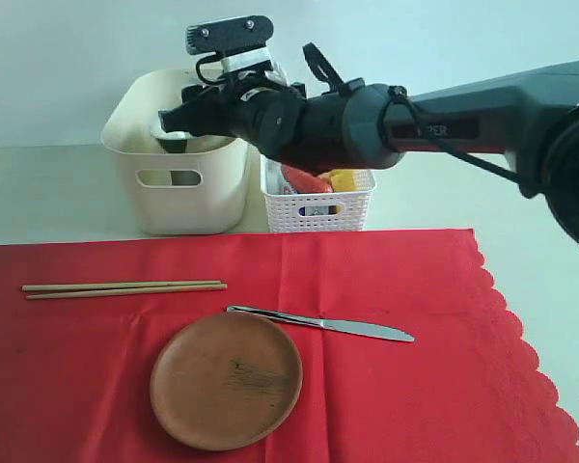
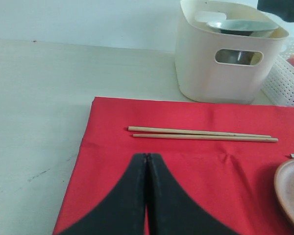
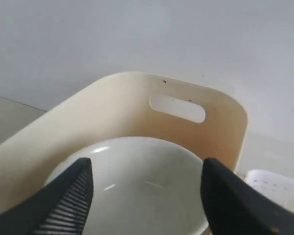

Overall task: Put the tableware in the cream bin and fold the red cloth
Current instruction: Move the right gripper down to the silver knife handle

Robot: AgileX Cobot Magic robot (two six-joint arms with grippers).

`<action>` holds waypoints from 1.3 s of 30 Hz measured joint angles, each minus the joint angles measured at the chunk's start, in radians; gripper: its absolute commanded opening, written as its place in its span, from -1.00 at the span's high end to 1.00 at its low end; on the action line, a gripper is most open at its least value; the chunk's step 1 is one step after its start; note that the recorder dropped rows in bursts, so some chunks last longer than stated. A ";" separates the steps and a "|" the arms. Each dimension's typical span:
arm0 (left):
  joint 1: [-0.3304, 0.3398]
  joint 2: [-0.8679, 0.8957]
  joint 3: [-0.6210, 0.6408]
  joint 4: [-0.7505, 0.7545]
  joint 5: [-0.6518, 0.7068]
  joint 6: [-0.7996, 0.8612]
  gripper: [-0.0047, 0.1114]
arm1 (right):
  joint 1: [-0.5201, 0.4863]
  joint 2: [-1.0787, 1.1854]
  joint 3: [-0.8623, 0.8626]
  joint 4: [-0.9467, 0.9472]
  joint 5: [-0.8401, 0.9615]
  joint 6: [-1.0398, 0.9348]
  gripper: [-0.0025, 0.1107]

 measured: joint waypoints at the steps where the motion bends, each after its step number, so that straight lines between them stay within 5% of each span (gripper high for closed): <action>1: 0.000 0.000 0.000 0.000 0.000 0.000 0.92 | 0.000 -0.014 0.000 0.000 0.016 0.000 -0.14; 12: 0.000 0.000 0.000 0.000 0.000 0.000 0.92 | 0.000 -0.184 -0.001 0.002 0.306 0.000 -0.14; 30: 0.000 0.000 0.000 0.000 0.000 0.000 0.92 | 0.000 -0.398 -0.003 0.000 1.039 0.007 -0.04; 39: 0.000 0.000 0.000 0.000 0.000 0.000 0.92 | 0.000 -0.423 0.173 -0.020 1.143 0.005 -0.04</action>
